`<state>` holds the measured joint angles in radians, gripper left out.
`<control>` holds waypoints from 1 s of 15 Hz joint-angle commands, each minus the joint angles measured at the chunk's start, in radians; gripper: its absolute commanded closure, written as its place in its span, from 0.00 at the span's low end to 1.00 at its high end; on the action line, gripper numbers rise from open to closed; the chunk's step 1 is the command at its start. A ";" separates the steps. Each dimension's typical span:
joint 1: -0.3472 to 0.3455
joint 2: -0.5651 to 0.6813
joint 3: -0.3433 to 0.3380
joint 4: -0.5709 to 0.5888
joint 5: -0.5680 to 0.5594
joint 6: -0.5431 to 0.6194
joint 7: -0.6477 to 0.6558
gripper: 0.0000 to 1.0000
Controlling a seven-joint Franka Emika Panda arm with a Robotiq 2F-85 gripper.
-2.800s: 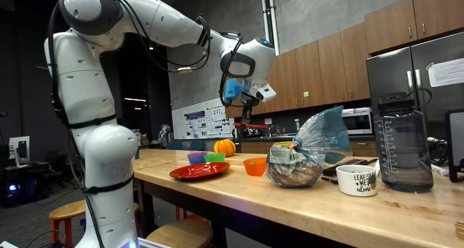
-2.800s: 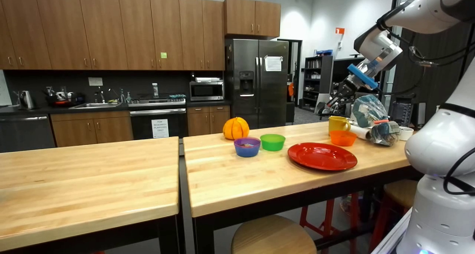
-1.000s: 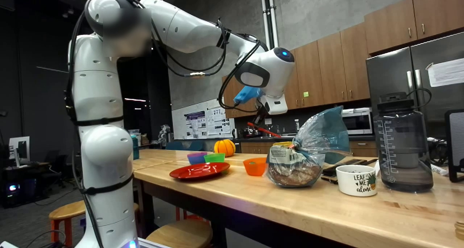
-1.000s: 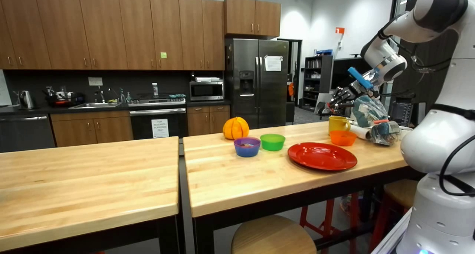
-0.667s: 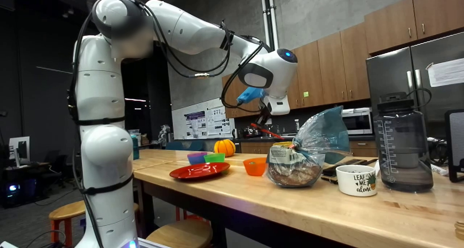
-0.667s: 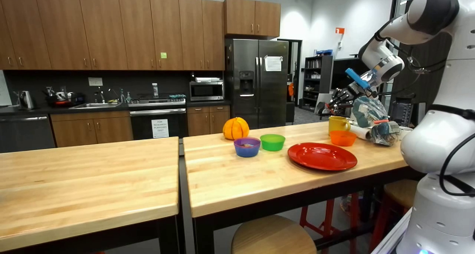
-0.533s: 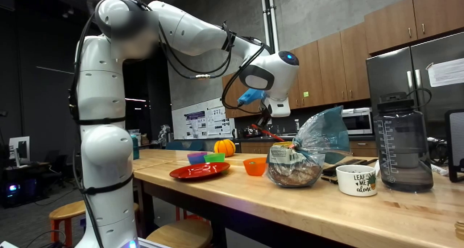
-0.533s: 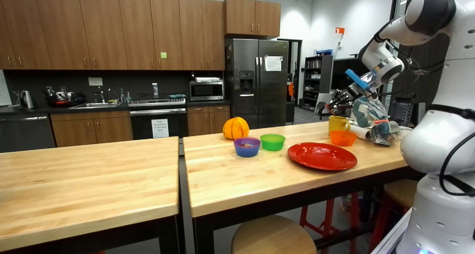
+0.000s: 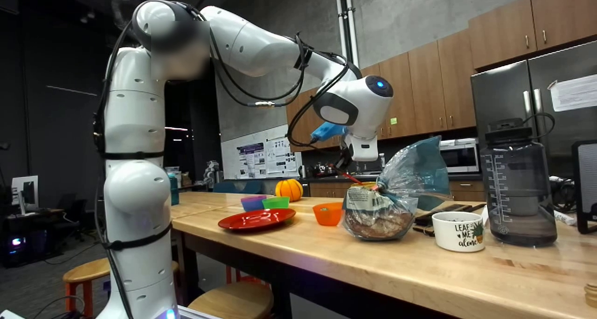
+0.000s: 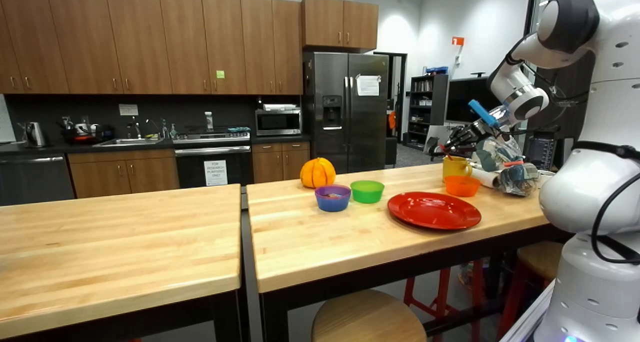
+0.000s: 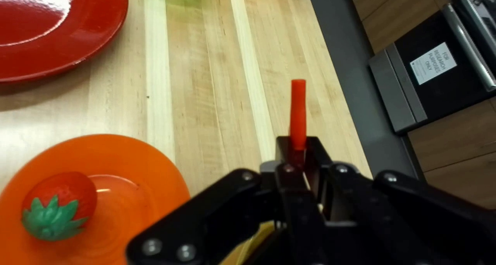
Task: Put the orange pen inside the orange cup and she is now using grade 5
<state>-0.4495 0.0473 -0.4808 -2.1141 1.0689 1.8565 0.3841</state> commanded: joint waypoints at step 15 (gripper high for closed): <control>0.017 -0.126 0.037 0.007 -0.195 0.051 -0.079 0.00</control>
<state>-0.4515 -0.0045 -0.4706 -2.1011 0.9827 1.8737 0.3220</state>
